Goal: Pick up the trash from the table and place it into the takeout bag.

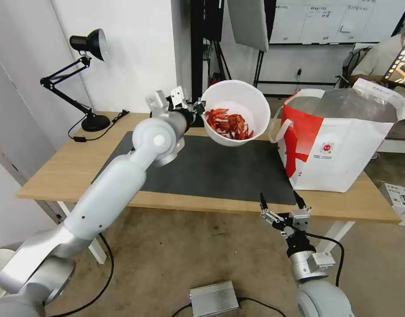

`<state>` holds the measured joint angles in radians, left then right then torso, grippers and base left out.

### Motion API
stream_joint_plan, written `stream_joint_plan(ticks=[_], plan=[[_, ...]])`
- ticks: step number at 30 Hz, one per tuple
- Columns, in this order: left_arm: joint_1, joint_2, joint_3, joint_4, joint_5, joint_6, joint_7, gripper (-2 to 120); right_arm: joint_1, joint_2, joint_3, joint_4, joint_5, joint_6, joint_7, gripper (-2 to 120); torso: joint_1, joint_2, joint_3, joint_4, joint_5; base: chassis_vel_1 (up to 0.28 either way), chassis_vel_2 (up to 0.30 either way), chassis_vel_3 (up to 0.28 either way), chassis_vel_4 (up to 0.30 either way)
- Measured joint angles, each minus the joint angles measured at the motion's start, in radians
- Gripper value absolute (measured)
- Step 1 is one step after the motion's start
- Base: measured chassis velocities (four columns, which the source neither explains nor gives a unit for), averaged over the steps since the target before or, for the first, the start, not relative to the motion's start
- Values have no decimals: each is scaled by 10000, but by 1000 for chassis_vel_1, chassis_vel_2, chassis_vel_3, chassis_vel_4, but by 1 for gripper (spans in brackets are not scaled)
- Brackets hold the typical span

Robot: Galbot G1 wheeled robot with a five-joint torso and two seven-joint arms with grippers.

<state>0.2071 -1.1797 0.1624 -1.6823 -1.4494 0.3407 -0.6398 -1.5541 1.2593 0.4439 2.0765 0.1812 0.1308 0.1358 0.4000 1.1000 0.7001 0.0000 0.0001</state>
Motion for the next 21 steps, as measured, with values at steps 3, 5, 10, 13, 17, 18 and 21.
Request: stream_joint_plan(ticks=[3, 5, 10, 13, 17, 18, 21], plan=[[-195, -110, 83, 88, -97, -70, -74, 0, 0, 0, 0, 0, 0, 0, 0, 100, 0, 0, 0, 0, -1, 0, 0, 0, 0], [-401, -214, 168, 183, -193, -105, -140, 0, 0, 0, 0, 0, 0, 0, 0, 100, 0, 0, -1, 1, -1, 0, 0, 0, 0], [-935, -463, 404, 432, -366, -123, -207, 0, 0, 0, 0, 0, 0, 0, 0, 100, 0, 0, -1, 0, 0, 0, 0, 0, 0], [-1211, -627, 517, 582, -414, -125, -230, 0, 0, 0, 0, 0, 0, 0, 0, 100, 0, 0, -1, 1, -1, 0, 0, 0, 0], [-1650, -974, 695, 863, -461, -125, -291, 0, 0, 0, 0, 0, 0, 0, 0, 100, 0, 0, -1, 0, 0, 0, 0, 0, 0], [-1782, -1093, 740, 966, -464, -125, -309, 0, 0, 0, 0, 0, 0, 0, 0, 100, 0, 0, -1, 0, 0, 0, 0, 0, 0], [-2095, -1368, 855, 1202, -468, -125, -326, 0, 1, 0, 0, 0, 0, 0, 0, 100, 0, 0, -1, 1, 0, 0, 0, 0, 0]])
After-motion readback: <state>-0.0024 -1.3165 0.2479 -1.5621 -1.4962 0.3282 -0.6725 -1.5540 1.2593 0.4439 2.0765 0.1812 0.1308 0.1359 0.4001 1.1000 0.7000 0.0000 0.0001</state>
